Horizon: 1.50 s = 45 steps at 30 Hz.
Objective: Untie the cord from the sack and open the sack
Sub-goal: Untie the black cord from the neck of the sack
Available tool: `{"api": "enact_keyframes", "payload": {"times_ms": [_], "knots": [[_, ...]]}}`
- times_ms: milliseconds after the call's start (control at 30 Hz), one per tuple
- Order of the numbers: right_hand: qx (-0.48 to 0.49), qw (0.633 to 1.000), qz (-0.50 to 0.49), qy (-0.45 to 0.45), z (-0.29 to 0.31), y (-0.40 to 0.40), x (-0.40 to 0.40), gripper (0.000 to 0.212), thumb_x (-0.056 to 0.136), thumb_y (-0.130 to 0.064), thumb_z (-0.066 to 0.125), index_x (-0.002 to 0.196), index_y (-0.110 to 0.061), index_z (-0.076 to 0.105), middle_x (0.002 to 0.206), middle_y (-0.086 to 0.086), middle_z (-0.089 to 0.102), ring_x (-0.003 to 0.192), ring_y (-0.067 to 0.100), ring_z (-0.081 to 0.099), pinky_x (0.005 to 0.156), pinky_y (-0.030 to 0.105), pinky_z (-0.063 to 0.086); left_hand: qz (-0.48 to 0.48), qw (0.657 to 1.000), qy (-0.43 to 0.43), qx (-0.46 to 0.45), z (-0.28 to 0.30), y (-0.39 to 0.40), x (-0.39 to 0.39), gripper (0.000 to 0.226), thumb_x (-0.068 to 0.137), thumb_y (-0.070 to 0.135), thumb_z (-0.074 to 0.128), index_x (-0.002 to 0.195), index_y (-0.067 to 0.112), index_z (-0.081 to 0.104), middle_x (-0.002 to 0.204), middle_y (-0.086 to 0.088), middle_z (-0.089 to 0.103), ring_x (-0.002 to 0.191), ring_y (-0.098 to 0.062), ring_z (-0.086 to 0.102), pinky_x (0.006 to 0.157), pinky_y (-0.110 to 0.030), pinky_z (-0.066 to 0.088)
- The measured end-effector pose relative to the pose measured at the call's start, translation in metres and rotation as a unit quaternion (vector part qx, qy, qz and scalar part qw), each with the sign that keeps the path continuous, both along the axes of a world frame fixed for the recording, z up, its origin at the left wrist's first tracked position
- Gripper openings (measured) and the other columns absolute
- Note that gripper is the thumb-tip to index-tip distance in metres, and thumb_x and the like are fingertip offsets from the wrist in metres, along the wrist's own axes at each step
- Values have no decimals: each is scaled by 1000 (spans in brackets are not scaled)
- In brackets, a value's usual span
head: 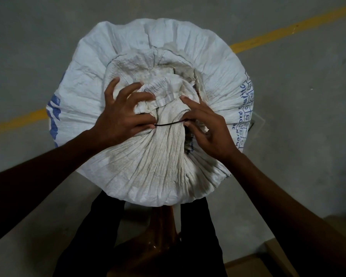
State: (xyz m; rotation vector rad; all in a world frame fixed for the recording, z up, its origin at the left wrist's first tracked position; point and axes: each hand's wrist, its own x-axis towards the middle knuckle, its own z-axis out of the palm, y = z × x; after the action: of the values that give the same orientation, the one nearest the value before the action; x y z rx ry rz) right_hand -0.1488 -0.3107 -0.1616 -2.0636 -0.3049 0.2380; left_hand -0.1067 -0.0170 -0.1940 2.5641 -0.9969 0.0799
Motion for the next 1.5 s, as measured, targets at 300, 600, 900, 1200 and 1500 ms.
{"api": "enact_keyframes", "payload": {"times_ms": [300,600,900,1200,1500], "knots": [[62,993,-98,39,4,2,-4,11,100,5,65,108,1,71,145,12,66,135,24,63,110,44,52,-20,999,25,-19,15,-14,12,27,102,50,68,96,27,81,134,-15,67,148,-45,43,116,-77,18],[118,968,-204,90,24,-20,3,11,104,2,58,102,-5,66,121,10,78,119,20,73,95,36,59,-38,999,-27,3,30,-54,36,53,100,65,61,135,27,70,116,-11,67,130,-38,56,118,-70,20],[146,929,-330,80,32,-68,10,13,105,-1,55,99,-11,61,86,15,76,88,31,78,79,48,55,-72,994,-72,30,64,-118,70,72,94,80,57,147,31,64,156,-13,56,149,-37,45,119,-76,18],[122,894,-431,36,35,-144,-7,14,105,-7,56,101,-19,63,89,9,76,91,35,77,77,55,58,-156,977,139,32,45,-234,65,51,93,79,50,98,42,84,122,16,75,142,-19,53,124,-70,8],[74,874,-479,32,20,-237,-54,18,100,-5,59,94,-22,63,85,-7,76,90,21,79,75,49,60,-179,944,275,39,10,-320,65,37,93,70,59,91,39,80,121,21,74,134,-12,54,121,-65,5]]}}
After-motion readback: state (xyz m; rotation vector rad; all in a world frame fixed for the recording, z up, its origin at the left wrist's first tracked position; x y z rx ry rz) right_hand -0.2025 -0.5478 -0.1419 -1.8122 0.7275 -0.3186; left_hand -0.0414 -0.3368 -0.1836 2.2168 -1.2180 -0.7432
